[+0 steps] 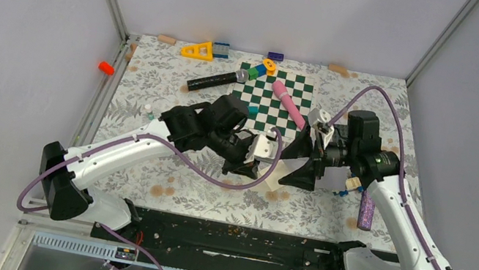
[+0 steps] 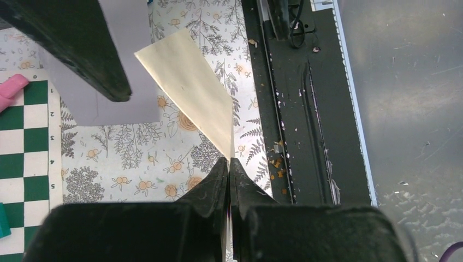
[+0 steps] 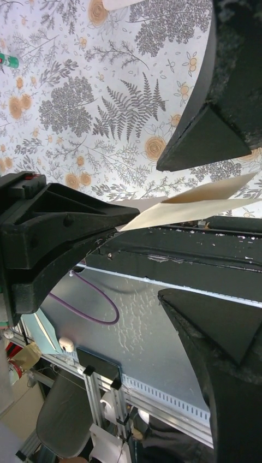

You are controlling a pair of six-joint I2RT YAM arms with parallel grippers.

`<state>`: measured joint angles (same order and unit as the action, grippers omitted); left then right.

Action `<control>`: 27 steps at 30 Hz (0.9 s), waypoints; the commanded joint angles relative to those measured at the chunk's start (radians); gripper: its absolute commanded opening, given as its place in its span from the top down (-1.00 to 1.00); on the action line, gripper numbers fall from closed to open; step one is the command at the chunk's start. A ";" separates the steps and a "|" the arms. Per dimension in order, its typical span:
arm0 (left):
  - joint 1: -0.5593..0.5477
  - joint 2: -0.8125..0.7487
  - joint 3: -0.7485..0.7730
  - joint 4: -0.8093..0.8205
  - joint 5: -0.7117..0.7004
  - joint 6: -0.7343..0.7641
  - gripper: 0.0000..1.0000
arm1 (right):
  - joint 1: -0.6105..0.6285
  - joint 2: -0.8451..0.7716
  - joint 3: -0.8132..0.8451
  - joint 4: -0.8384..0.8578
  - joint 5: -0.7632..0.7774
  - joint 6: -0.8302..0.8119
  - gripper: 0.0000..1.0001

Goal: Place the letter into the envelope and seal it
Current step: Fold the letter.

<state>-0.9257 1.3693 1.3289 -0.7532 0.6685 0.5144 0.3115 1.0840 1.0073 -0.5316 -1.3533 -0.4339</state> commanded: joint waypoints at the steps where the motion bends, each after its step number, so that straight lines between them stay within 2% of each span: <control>1: 0.006 -0.036 0.012 0.065 -0.026 -0.021 1.00 | 0.004 -0.012 -0.027 0.014 -0.013 0.025 -0.68; 9: 0.019 -0.040 0.012 0.090 -0.039 -0.046 1.00 | 0.009 -0.032 -0.046 -0.074 0.011 -0.049 -0.34; 15: 0.033 -0.038 0.005 0.106 -0.044 -0.059 1.00 | 0.009 -0.069 -0.065 -0.075 0.032 -0.074 0.18; 20: 0.036 -0.038 0.006 0.095 -0.009 -0.049 1.00 | 0.009 -0.084 -0.079 -0.072 0.067 -0.102 0.76; 21: 0.036 -0.036 0.011 0.080 0.009 -0.038 0.93 | 0.009 -0.082 -0.078 -0.071 0.073 -0.103 0.92; 22: 0.036 -0.034 0.015 0.067 0.025 -0.031 0.69 | 0.009 -0.079 -0.076 -0.071 0.081 -0.105 1.00; 25: 0.036 -0.031 0.023 0.036 0.067 -0.009 0.00 | 0.009 -0.067 -0.068 -0.069 0.106 -0.106 1.00; 27: 0.037 -0.029 0.030 0.016 0.085 0.005 -0.28 | 0.009 -0.061 -0.064 -0.070 0.125 -0.108 1.00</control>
<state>-0.8948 1.3678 1.3289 -0.7162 0.6765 0.4835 0.3141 1.0138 0.9337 -0.5949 -1.2667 -0.5201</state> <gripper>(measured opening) 0.549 0.020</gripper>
